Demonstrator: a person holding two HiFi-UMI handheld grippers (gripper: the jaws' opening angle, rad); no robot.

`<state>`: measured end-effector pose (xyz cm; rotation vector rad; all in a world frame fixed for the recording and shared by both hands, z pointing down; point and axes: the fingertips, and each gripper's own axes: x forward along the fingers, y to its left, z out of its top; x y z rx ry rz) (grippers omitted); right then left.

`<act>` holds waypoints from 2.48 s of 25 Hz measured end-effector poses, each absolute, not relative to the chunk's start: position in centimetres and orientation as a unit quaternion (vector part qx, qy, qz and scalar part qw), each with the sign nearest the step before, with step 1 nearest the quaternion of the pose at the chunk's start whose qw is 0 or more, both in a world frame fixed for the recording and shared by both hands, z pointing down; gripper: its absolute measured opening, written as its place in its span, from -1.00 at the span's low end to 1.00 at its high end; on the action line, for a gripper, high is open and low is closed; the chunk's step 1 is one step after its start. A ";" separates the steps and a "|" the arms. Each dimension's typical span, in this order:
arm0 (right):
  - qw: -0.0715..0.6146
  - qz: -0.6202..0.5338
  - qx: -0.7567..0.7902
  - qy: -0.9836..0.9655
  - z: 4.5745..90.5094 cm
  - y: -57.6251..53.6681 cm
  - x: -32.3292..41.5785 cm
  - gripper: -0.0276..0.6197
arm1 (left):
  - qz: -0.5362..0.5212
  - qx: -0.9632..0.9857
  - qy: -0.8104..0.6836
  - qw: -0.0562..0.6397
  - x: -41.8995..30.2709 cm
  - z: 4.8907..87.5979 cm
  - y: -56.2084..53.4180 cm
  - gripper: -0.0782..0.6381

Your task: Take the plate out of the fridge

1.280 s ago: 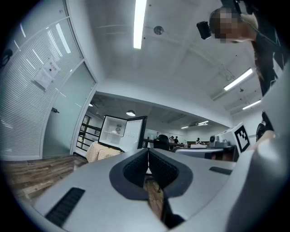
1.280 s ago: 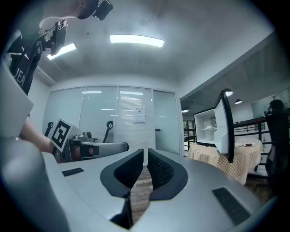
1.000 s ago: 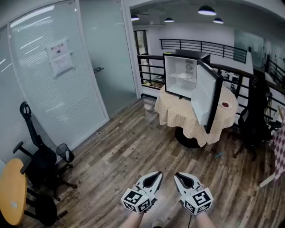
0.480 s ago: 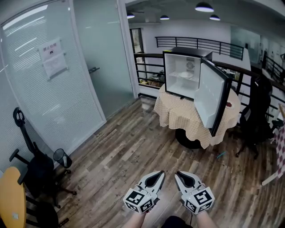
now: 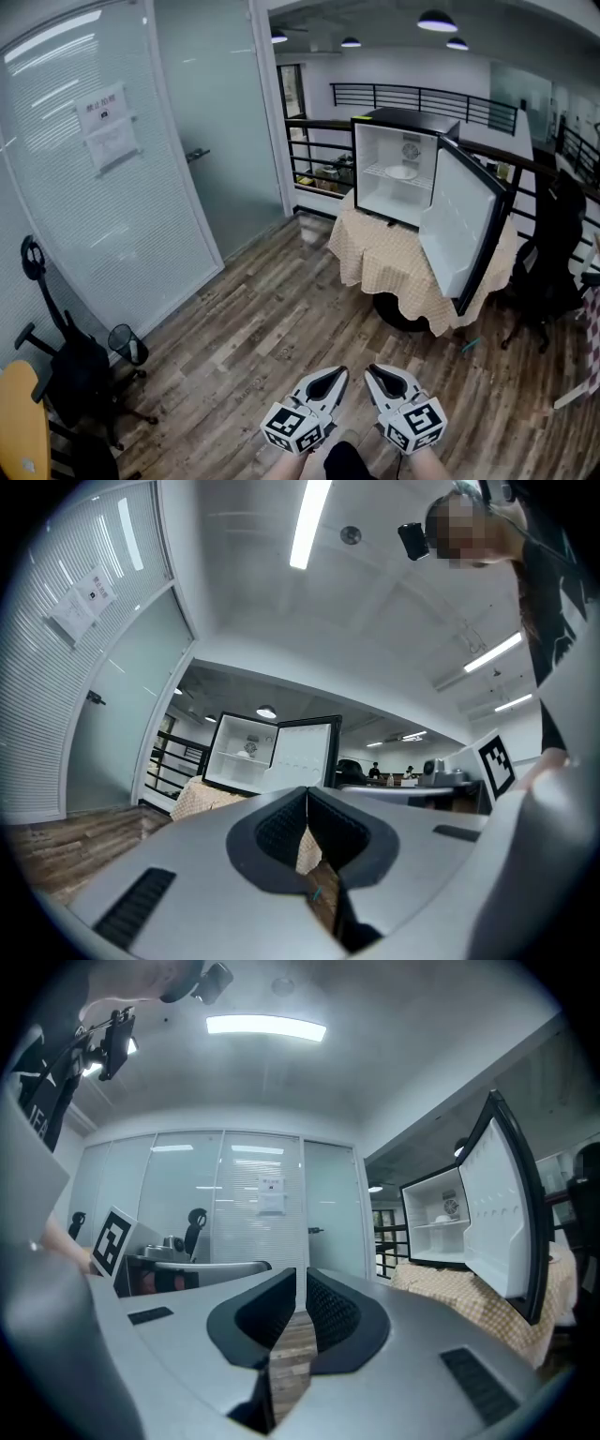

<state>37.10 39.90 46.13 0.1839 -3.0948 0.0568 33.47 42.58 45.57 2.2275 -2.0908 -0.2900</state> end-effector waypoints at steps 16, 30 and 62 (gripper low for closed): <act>0.020 0.022 0.060 -0.998 45.4 28.8 25.0 -0.75 | -0.089 0.731 -0.675 0.039 21.7 44.7 30.7 -0.75; 0.032 0.023 0.077 -0.996 46.4 21.5 20.2 -0.75 | -0.092 0.741 -0.664 0.043 17.3 45.8 23.0 -0.75; 0.014 0.036 0.201 -0.979 45.3 4.7 6.6 -0.75 | -0.078 0.827 -0.556 0.035 4.7 44.2 4.5 -0.75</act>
